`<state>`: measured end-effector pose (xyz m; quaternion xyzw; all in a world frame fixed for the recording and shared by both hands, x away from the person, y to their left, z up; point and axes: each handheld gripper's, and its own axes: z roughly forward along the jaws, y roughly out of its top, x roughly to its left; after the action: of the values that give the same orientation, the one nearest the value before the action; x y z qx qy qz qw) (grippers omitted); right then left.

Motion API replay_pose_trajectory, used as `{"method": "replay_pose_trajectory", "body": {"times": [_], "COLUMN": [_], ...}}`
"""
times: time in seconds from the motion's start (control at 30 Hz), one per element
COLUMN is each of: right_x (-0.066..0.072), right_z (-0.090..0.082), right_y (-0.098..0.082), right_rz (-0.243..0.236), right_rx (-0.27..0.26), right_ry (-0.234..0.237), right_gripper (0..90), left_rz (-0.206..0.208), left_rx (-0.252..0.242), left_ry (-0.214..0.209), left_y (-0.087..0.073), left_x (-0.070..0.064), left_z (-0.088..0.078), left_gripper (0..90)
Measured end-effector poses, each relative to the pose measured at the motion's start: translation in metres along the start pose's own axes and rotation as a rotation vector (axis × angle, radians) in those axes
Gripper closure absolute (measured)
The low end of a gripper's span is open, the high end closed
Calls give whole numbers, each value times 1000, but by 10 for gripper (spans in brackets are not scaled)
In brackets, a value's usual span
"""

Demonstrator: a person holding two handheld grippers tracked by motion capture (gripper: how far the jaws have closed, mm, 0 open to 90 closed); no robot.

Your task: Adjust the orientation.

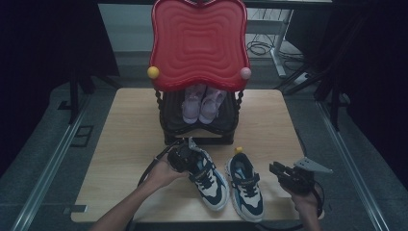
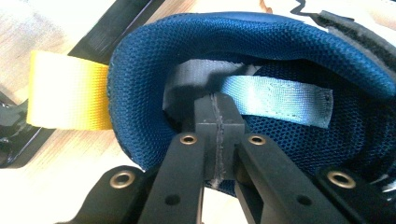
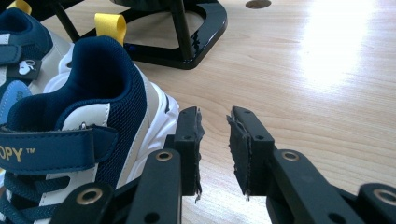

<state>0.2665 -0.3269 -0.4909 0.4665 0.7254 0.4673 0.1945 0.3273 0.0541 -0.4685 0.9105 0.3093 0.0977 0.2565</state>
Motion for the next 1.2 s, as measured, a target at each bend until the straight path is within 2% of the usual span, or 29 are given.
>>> {"method": "replay_pose_trajectory", "body": {"times": [0.3, 0.33, 0.67, 0.93, 1.07, 1.2], "right_x": [-1, -1, -2, 2, 6, 8], "right_z": [-2, -2, -3, -6, -6, -5], "right_y": [1, 1, 1, 4, 6, 7], "right_rz": [4, 3, 4, -5, -14, -18], "right_rx": [-7, -8, -9, -24, -25, -24], "right_ry": [-5, -5, -7, -9, -2, 0], "right_gripper": [727, 727, 729, 729, 729, 729], "left_rz": [9, 26, 11, -22, -40, -54], "left_rx": [-7, 0, -25, -133, -153, -151], "left_ry": [0, -2, -14, -20, -12, 4], "left_y": [7, 9, 16, 7, -4, -12], "left_x": [-3, -2, -3, 1, 7, 15], "left_z": [2, 2, 6, -20, -30, -33], "left_gripper": [899, 900, 900, 900, 900, 900]}}
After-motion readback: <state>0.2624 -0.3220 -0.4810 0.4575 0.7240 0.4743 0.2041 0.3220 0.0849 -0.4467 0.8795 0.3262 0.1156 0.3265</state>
